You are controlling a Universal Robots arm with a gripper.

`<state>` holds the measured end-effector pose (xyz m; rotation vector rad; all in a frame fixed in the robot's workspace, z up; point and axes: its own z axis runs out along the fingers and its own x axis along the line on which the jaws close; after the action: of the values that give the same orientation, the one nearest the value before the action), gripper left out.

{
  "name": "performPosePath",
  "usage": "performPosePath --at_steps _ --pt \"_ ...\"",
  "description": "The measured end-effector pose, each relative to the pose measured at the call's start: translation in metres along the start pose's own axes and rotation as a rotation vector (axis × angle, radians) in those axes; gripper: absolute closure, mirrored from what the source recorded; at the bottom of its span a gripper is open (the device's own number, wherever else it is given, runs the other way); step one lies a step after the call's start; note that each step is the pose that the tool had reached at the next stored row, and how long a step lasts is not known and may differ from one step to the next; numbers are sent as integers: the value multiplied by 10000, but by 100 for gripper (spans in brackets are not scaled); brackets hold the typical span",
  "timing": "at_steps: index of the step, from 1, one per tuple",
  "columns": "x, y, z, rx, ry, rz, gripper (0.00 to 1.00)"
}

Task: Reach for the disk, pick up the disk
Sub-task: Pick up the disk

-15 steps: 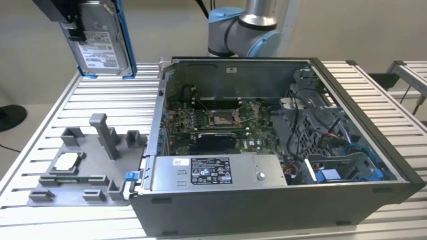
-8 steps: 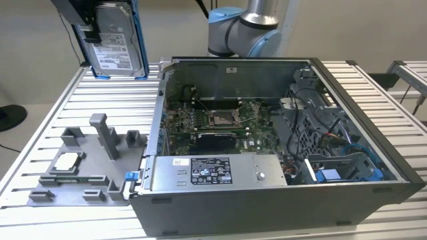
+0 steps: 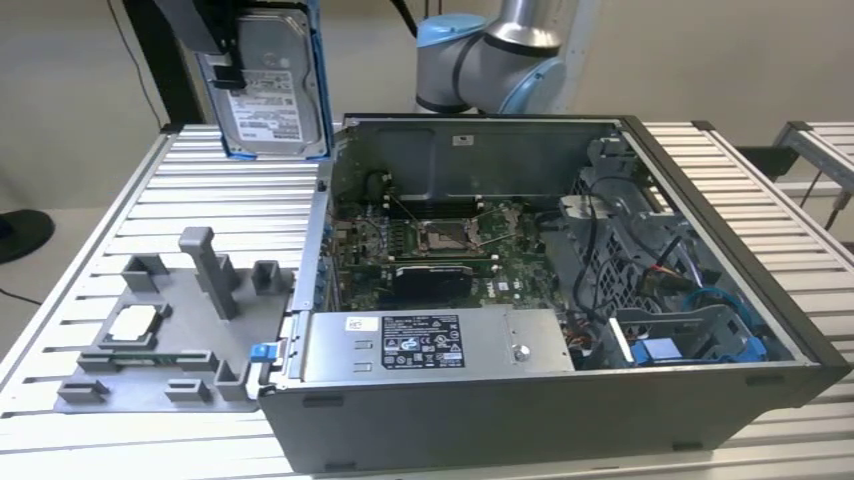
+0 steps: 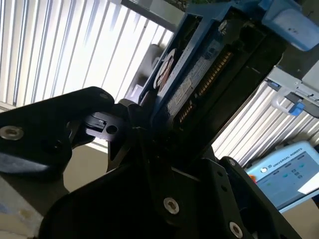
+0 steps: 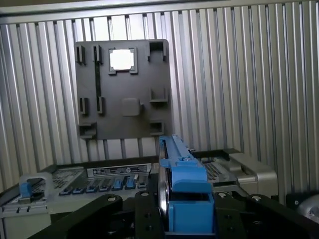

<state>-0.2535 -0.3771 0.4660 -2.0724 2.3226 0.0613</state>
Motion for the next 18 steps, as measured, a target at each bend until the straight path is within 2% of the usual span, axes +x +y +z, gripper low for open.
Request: performPosePath --at_steps 18 --pt "-60 -727 53 0 0 0 100"
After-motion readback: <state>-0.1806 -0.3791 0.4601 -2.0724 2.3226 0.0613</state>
